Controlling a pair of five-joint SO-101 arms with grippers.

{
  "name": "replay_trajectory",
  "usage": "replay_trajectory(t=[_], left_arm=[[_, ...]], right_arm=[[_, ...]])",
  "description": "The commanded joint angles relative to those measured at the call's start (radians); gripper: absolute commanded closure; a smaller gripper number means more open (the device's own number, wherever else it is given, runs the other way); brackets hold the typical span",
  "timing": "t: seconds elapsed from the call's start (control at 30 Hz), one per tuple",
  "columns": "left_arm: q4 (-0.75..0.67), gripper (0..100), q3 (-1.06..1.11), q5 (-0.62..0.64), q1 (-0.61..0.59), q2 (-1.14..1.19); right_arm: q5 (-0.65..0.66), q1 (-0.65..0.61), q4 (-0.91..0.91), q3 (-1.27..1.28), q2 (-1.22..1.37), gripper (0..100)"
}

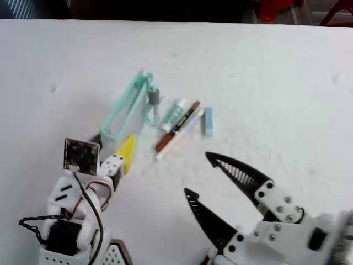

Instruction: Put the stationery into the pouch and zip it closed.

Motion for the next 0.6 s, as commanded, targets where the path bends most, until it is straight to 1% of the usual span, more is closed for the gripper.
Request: replay_trajectory(t=[0.0,0.1,0.2,0.27,0.4,0.47,0.57], left_arm=[[-0.029,78,-0.009,-0.009,-0.008,-0.004],[-0.028,78,-0.009,-0.009,-0.016,-0.004],[-0.038,79,-0.011,-0.002,-0.076,-0.004],[-0.057,79,-0.009,0.003,-0.108,-0.004],[-0.057,79,-0.009,0.049,-0.114,-0.004],[-0.057,79,-0.009,0.049,-0.117,-0.004],[-0.057,79,-0.009,0.052,-0.122,-0.004]], right_arm=[[0.124,0.004,-0.047,0.054,0.008,80.5],[0.146,0.079,-0.11,0.114,0.016,80.5],[0.146,0.208,-0.18,0.167,0.067,80.5],[0.144,0.295,-0.219,0.195,0.14,80.5],[0.144,0.426,-0.265,0.216,0.374,80.4],[0.106,0.475,-0.272,0.215,0.495,80.3],[-0.006,0.519,-0.286,0.213,0.659,80.3]])
